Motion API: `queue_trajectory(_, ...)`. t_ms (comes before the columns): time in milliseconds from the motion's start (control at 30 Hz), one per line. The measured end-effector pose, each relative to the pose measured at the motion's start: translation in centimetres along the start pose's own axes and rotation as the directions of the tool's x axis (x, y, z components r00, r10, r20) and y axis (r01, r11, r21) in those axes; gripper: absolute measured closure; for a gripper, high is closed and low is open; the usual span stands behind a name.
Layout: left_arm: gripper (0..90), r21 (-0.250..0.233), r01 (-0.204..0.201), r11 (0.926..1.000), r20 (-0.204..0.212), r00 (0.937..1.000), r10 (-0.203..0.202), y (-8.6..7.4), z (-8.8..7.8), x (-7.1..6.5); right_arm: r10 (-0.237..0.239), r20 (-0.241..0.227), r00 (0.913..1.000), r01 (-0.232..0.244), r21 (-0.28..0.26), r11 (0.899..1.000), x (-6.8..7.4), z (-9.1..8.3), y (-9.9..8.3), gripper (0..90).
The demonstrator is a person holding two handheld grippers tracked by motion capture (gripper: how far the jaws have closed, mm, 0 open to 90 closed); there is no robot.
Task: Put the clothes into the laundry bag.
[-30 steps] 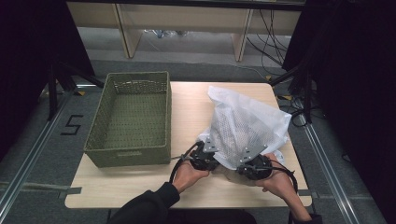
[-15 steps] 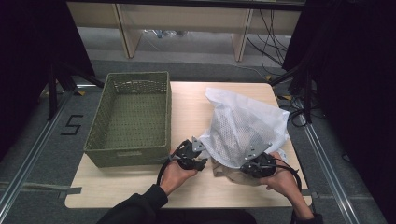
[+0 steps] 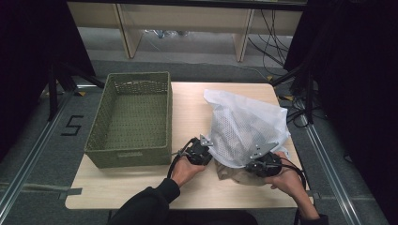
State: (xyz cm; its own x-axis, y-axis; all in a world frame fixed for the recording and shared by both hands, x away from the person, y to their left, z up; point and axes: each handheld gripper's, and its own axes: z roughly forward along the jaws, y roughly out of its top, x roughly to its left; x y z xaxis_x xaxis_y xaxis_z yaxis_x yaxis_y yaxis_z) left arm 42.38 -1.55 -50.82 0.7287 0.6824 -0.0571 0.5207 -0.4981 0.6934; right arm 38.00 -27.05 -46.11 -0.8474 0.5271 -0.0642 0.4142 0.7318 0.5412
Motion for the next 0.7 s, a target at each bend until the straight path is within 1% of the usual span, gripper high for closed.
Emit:
queue_trajectory(33,87.2,-0.007,-0.012,0.9999,-0.003,0.9999,0.012,-0.1,-0.1,-0.3,-0.005,-0.017,0.9998,0.005,-0.013,1.000,0.4,0.1,0.4,90.0)
queue_trajectory(67,87.5,-0.012,-0.023,0.9997,0.001,0.9997,0.023,-0.3,-0.1,-0.6,-0.020,-0.033,0.9993,0.019,-0.027,0.999,0.6,0.2,0.5,90.0)
queue_trajectory(100,87.7,-0.014,-0.035,0.9993,0.007,0.9994,0.035,-0.5,-0.2,-0.9,-0.018,-0.047,0.9987,0.017,-0.038,0.999,0.7,0.4,0.7,90.0)
queue_trajectory(133,87.7,-0.008,-0.041,0.9991,0.018,0.9990,0.041,-0.6,-0.4,-1.1,-0.018,-0.047,0.9987,0.017,-0.038,0.999,0.7,0.4,0.7,90.0)
queue_trajectory(167,87.9,-0.008,-0.050,0.9987,0.025,0.9984,0.051,-0.7,-0.5,-1.2,-0.041,-0.054,0.9977,0.038,-0.045,0.998,0.7,0.7,0.9,90.0)
queue_trajectory(200,88.0,-0.011,-0.061,0.9981,0.027,0.9978,0.061,-0.9,-0.7,-1.2,-0.025,-0.052,0.9983,0.023,-0.045,0.999,0.9,1.0,1.1,90.0)
queue_trajectory(233,88.1,-0.011,-0.064,0.9979,0.031,0.9975,0.064,-1.1,-0.8,-1.2,-0.007,-0.042,0.9991,0.005,-0.049,0.999,1.1,1.3,1.3,90.0)
queue_trajectory(267,88.2,-0.014,-0.052,0.9985,0.039,0.9979,0.053,-1.3,-1.0,-1.3,-0.022,-0.038,0.9990,0.020,-0.049,0.999,0.9,1.6,1.6,90.0)
queue_trajectory(300,88.2,-0.012,-0.062,0.9980,0.045,0.9970,0.062,-1.5,-1.2,-1.3,-0.018,-0.025,0.9995,0.017,-0.054,0.998,0.8,1.9,1.8,90.0)
queue_trajectory(333,88.2,-0.013,-0.056,0.9983,0.050,0.9971,0.057,-1.8,-1.4,-1.4,-0.004,0.004,1.0000,0.004,-0.061,0.998,0.9,2.1,2.1,90.0)
queue_trajectory(367,88.3,-0.016,-0.068,0.9976,0.046,0.9966,0.069,-1.9,-1.5,-1.4,0.031,-0.011,0.9995,-0.032,-0.058,0.998,0.8,2.3,2.5,90.0)
queue_trajectory(400,88.3,-0.021,-0.077,0.9968,0.056,0.9954,0.078,-2.1,-1.6,-1.4,0.038,-0.010,0.9992,-0.038,-0.060,0.997,0.7,2.5,2.8,90.0)
queue_trajectory(433,88.4,-0.015,-0.084,0.9964,0.056,0.9949,0.084,-2.1,-1.8,-1.3,0.012,0.028,0.9996,-0.009,-0.083,0.997,0.3,3.0,3.3,90.0)
queue_trajectory(467,88.3,-0.018,-0.069,0.9975,0.051,0.9963,0.069,-2.2,-1.8,-1.4,0.017,0.042,0.9990,-0.013,-0.096,0.995,0.4,3.2,3.6,90.0)
queue_trajectory(500,88.3,-0.004,-0.089,0.9960,0.055,0.9945,0.090,-2.2,-1.9,-1.4,0.017,0.042,0.9990,-0.013,-0.096,0.995,0.4,3.2,3.6,90.0)
queue_trajectory(533,88.4,-0.006,-0.100,0.9949,0.060,0.9931,0.101,-2.2,-2.0,-1.5,0.018,0.051,0.9986,-0.012,-0.102,0.995,0.3,3.3,3.8,90.0)
queue_trajectory(567,88.4,-0.002,-0.097,0.9953,0.061,0.9935,0.097,-2.4,-2.0,-1.5,0.018,0.050,0.9986,-0.013,-0.101,0.995,0.1,3.4,4.1,90.0)
queue_trajectory(600,88.4,0.001,-0.098,0.9952,0.082,0.9919,0.097,-2.5,-2.2,-1.6,0.040,0.052,0.9979,-0.035,-0.105,0.994,0.1,3.5,4.5,90.0)
queue_trajectory(633,88.5,0.005,-0.103,0.9947,0.066,0.9926,0.102,-2.8,-2.4,-1.5,0.036,0.053,0.9979,-0.030,-0.104,0.994,-0.2,4.0,5.1,90.0)
queue_trajectory(667,88.6,0.005,-0.103,0.9947,0.066,0.9926,0.102,-2.8,-2.4,-1.5,0.024,0.058,0.9980,-0.018,-0.102,0.995,-0.4,4.3,5.4,90.0)
queue_trajectory(700,88.6,0.004,-0.115,0.9933,0.072,0.9908,0.115,-2.9,-2.7,-1.4,0.024,0.058,0.9980,-0.018,-0.102,0.995,-0.4,4.3,5.4,90.0)
